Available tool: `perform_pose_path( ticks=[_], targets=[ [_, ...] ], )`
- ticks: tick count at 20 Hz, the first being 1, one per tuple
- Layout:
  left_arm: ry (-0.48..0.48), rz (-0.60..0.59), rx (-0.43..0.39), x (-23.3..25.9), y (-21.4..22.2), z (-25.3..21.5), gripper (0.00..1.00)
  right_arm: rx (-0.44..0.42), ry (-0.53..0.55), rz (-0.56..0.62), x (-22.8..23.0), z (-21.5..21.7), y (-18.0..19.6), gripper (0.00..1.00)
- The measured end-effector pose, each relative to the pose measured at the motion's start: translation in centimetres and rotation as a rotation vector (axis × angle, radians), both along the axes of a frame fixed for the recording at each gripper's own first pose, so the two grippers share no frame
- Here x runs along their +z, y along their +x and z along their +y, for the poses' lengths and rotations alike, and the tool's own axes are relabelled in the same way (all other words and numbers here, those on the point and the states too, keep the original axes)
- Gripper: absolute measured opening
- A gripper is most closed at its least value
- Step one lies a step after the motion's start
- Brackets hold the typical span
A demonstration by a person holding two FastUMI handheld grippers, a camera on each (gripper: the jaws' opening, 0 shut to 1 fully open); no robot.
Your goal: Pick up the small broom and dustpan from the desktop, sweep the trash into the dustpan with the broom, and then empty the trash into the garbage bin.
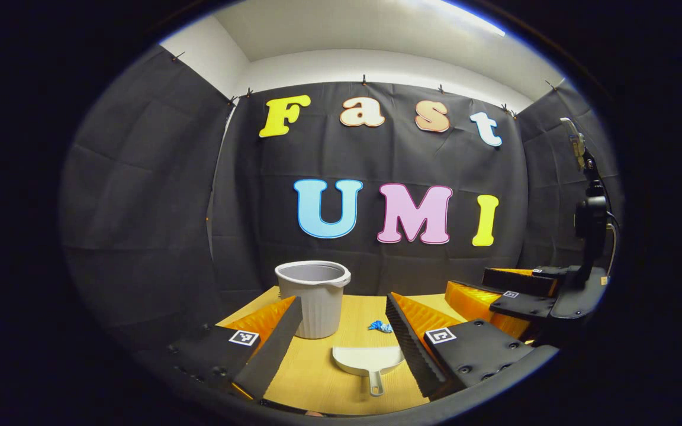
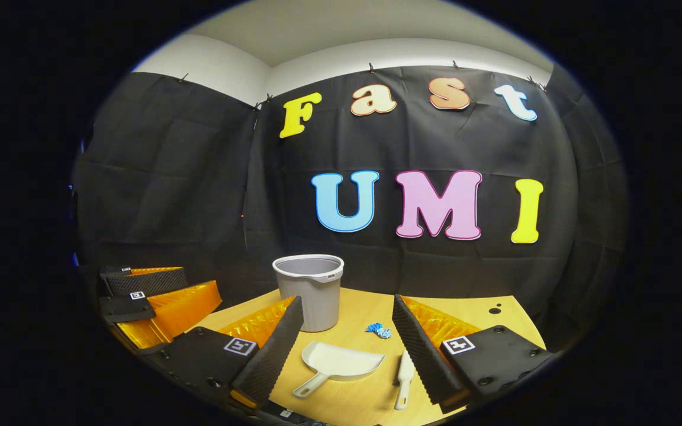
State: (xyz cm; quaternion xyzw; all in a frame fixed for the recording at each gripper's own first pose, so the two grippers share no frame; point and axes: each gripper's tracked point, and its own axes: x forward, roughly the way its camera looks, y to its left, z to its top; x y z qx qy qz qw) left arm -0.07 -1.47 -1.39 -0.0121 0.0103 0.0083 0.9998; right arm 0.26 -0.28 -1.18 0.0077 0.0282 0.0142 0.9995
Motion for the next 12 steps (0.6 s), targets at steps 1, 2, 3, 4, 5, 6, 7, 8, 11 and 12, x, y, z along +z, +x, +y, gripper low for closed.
perform_pose_path(
  ticks=[1, 2, 3, 4, 5, 6, 7, 8, 11, 12],
  targets=[
    [-0.002, 0.001, -0.003, 0.0, -0.1, 0.0, 0.84, 0.005, -0.002, 0.0, 0.0, 0.3, 0.0, 0.88],
    [-0.004, 0.0, -0.004, 0.1, -0.1, 0.0, 0.85, 0.011, -0.004, -0.001, 0.0, 0.5, 0.1, 0.88],
    [-0.003, 0.0, -0.003, 0.0, -0.2, 0.2, 0.85, 0.016, -0.007, -0.003, 0.1, 0.8, 0.0, 0.88],
    [-0.003, -0.001, -0.003, 0.0, -0.3, 0.3, 0.84, 0.022, -0.01, -0.004, 0.0, 1.1, 0.2, 0.88],
    [-0.004, 0.0, -0.004, 0.0, -0.2, 0.2, 0.84, 0.026, -0.012, -0.003, 0.0, 1.3, 0.1, 0.88],
    [-0.005, 0.0, -0.005, 0.0, -0.2, 0.3, 0.84, 0.027, -0.014, -0.003, 0.1, 1.3, 0.1, 0.89],
    [-0.006, 0.001, -0.008, 0.0, -0.1, 0.2, 0.84, 0.029, -0.013, -0.006, 0.2, 1.4, 0.2, 0.89],
    [-0.007, 0.001, -0.009, 0.0, -0.1, 0.3, 0.84, 0.03, -0.014, -0.007, 0.2, 1.6, 0.3, 0.89],
    [-0.008, -0.003, -0.007, 0.0, -0.2, 0.5, 0.84, 0.03, -0.022, -0.008, 0.1, 1.7, 0.2, 0.88],
    [-0.01, -0.005, -0.005, 0.0, -0.2, 0.6, 0.84, 0.03, -0.023, -0.006, 0.0, 1.7, 0.2, 0.89]
  ],
)
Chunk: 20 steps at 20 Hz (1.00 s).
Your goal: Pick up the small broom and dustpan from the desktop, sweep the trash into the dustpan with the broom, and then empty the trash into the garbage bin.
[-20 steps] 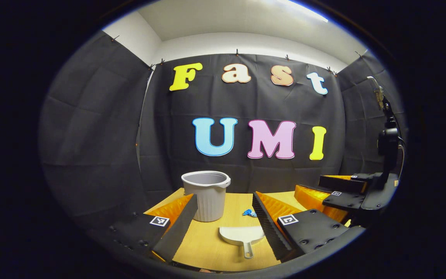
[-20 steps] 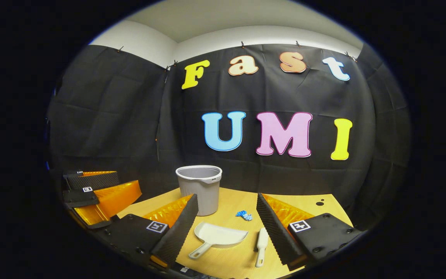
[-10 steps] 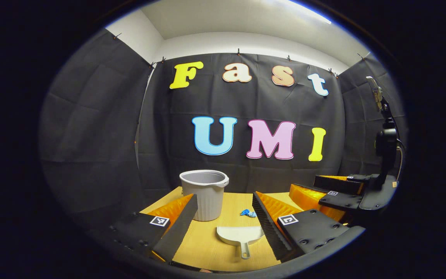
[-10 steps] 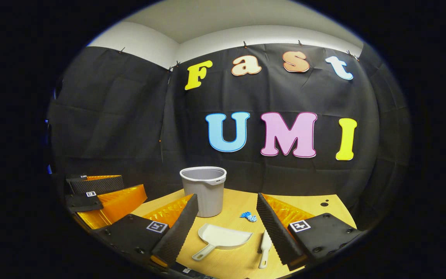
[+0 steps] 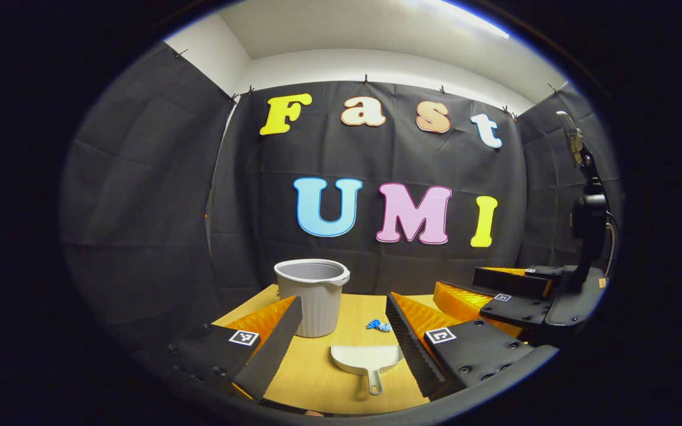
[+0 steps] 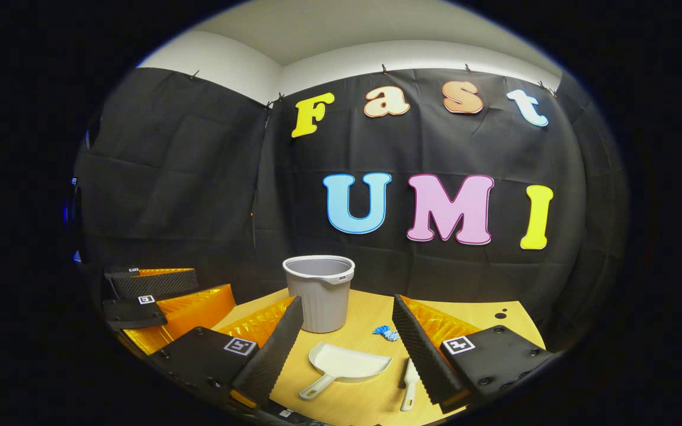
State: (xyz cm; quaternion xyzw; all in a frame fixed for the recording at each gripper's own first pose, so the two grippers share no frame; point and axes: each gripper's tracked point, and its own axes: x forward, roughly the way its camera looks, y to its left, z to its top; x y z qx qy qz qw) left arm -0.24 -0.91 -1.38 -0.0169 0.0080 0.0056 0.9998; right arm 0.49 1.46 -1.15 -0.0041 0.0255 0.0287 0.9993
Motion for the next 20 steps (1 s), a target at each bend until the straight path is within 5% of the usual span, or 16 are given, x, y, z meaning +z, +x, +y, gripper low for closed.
perform_pose_path(
  ticks=[8, 9, 11, 15, 16, 18, 20],
  targets=[
    [-0.004, 0.012, -0.01, -0.3, 0.1, 0.1, 0.85, -0.025, 0.012, 0.009, -0.6, -0.5, 0.1, 0.89],
    [-0.003, 0.013, -0.015, -0.4, 0.1, -0.1, 0.85, -0.026, 0.014, 0.009, -0.5, -0.5, 0.2, 0.98],
    [0.0, 0.016, -0.022, -0.4, 0.1, -0.2, 0.84, -0.029, 0.015, 0.011, -0.7, -0.6, 0.1, 0.98],
    [0.005, 0.015, -0.024, -0.4, 0.3, -0.2, 0.84, -0.028, 0.01, 0.011, -0.6, -0.5, 0.4, 0.98],
    [0.006, 0.012, -0.02, -0.2, 0.3, 0.1, 0.84, -0.028, 0.009, 0.011, -0.6, -0.6, 0.5, 0.88],
    [0.004, 0.016, -0.024, -0.3, 0.9, 0.2, 0.84, -0.036, 0.002, 0.01, -0.6, -0.8, 0.9, 0.88],
    [-0.005, 0.062, -0.052, -1.3, 1.7, -0.1, 0.84, -0.058, -0.012, 0.012, -0.3, -1.6, 1.3, 0.98]
  ],
)
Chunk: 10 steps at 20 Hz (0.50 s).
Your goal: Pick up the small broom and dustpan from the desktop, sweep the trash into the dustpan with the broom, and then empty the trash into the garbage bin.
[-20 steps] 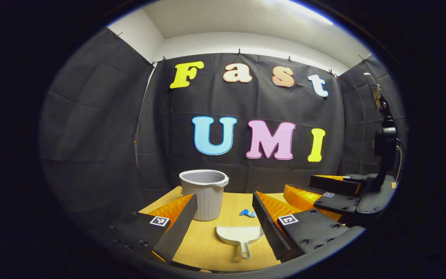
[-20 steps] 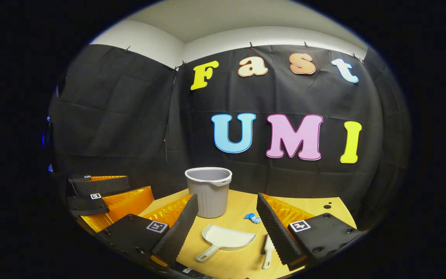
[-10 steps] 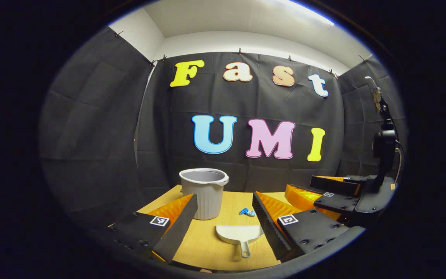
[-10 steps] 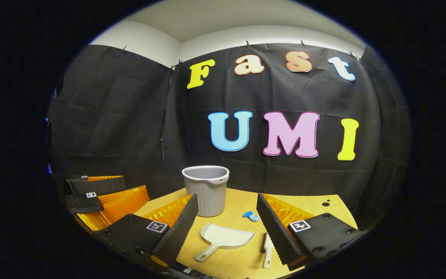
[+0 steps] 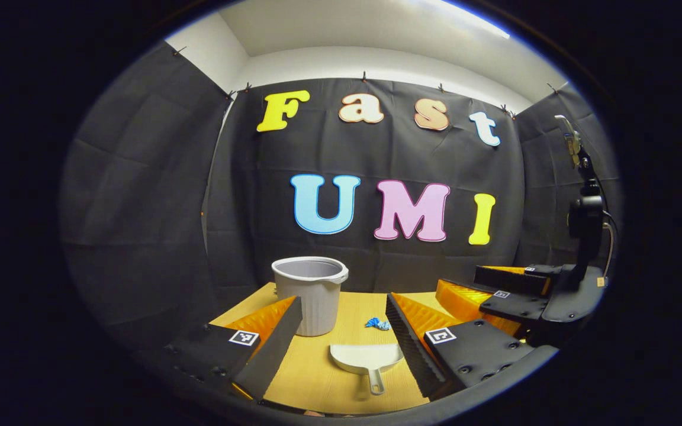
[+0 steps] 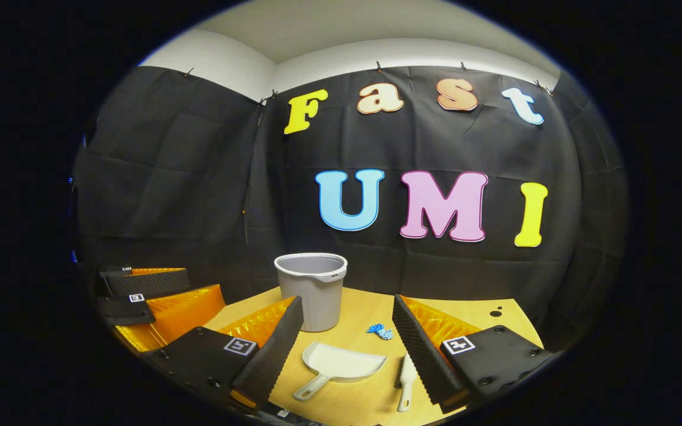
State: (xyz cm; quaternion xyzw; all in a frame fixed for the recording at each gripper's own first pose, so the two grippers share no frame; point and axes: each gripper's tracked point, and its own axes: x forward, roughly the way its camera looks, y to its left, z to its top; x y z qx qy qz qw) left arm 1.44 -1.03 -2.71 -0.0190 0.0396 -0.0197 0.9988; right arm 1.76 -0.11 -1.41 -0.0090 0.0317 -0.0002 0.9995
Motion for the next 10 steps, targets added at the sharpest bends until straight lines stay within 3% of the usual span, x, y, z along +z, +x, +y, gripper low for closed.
perform_pose_path(
  ticks=[1, 3, 4, 5, 10],
  targets=[
    [-0.012, 0.038, -0.023, -0.9, 0.8, -0.5, 0.84, -0.014, -0.009, 0.003, 0.2, -0.7, 0.2, 0.88],
    [-0.042, 0.137, -0.059, -3.4, 2.3, -1.4, 0.84, -0.054, -0.025, 0.015, 0.2, -2.6, 0.4, 0.88],
    [-0.059, 0.192, -0.08, -4.9, 3.0, -2.0, 0.84, -0.07, -0.026, 0.025, -0.1, -3.4, 0.4, 0.98],
    [-0.076, 0.267, -0.116, -7.1, 3.7, -3.0, 0.84, -0.088, -0.027, 0.039, -0.4, -4.3, 0.3, 0.98],
    [-0.118, 0.744, -0.217, -18.4, 5.7, -6.6, 0.84, -0.172, -0.024, 0.106, -2.5, -8.9, -0.5, 0.98]
  ],
)
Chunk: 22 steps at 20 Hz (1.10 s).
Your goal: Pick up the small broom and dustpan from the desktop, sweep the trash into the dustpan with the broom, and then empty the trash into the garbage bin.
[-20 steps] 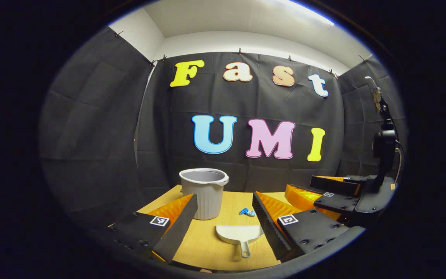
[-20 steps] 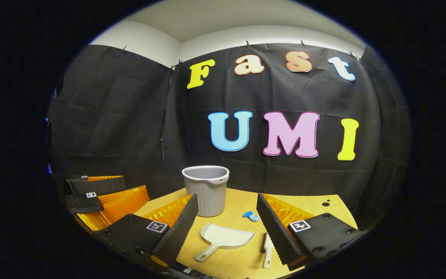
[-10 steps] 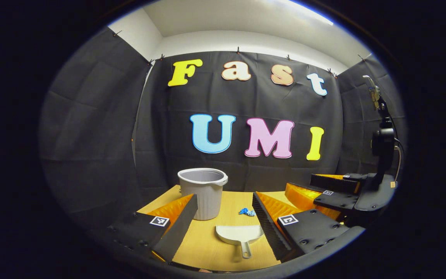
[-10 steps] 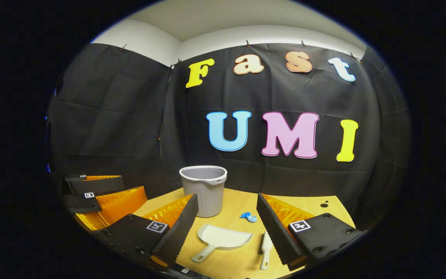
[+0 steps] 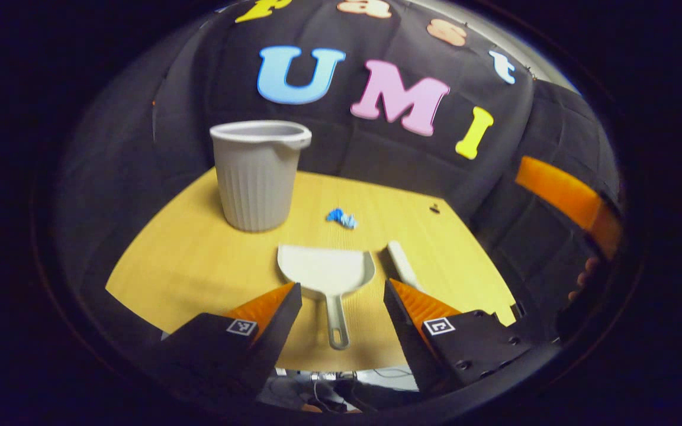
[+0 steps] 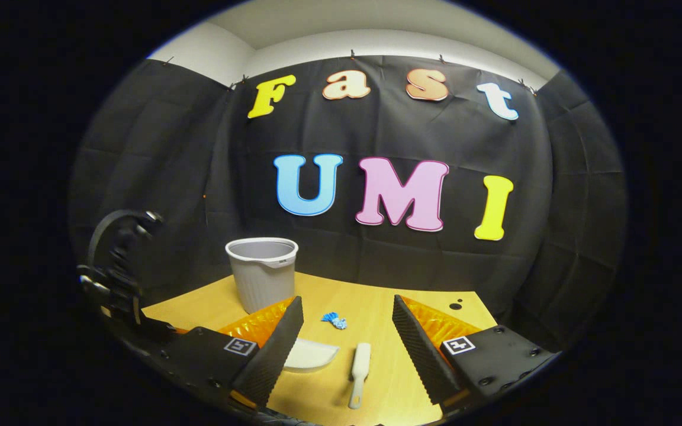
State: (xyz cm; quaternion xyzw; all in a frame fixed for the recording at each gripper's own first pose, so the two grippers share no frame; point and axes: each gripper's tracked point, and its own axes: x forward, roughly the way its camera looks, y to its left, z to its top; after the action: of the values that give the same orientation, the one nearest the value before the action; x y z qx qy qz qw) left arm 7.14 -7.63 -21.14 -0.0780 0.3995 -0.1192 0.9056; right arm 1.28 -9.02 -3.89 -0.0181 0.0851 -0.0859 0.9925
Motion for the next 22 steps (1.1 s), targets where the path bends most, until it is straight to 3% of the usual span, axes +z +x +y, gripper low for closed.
perform_pose_path(
  ticks=[3, 6, 12, 14, 15, 18, 19, 20, 22],
  targets=[
    [0.028, 0.201, -0.005, -4.2, 1.4, -0.8, 0.85, -0.009, 0.027, 0.049, -1.8, -1.4, 0.2, 0.98],
    [0.126, 0.348, -0.02, -7.5, 3.3, -0.6, 0.86, -0.002, 0.079, 0.103, -4.2, -2.7, 0.7, 0.98],
    [0.24, 0.588, 0.042, -11.3, 5.5, -1.7, 0.83, 0.022, 0.288, 0.295, -11.5, -4.1, 2.5, 0.98],
    [0.247, 0.643, 0.071, -11.9, 6.1, -2.0, 0.72, 0.03, 0.344, 0.356, -13.5, -4.4, 3.0, 0.98],
    [0.255, 0.658, 0.078, -11.9, 6.4, -2.1, 0.61, 0.029, 0.364, 0.386, -14.5, -4.5, 3.1, 0.98],
    [0.261, 0.683, 0.045, -10.8, 7.1, -2.4, 0.54, 0.012, 0.413, 0.518, -18.2, -4.7, 2.8, 0.98],
    [0.263, 0.697, 0.044, -12.1, 7.1, -2.4, 0.4, 0.008, 0.423, 0.555, -19.1, -4.5, 2.7, 0.98],
    [0.262, 0.702, 0.043, -11.9, 7.1, -2.4, 0.34, 0.015, 0.429, 0.585, -19.7, -4.2, 2.5, 0.98],
    [0.261, 0.694, 0.03, -12.1, 7.3, -2.3, 0.31, 0.031, 0.411, 0.661, -21.7, -3.4, 2.2, 0.98]
  ],
)
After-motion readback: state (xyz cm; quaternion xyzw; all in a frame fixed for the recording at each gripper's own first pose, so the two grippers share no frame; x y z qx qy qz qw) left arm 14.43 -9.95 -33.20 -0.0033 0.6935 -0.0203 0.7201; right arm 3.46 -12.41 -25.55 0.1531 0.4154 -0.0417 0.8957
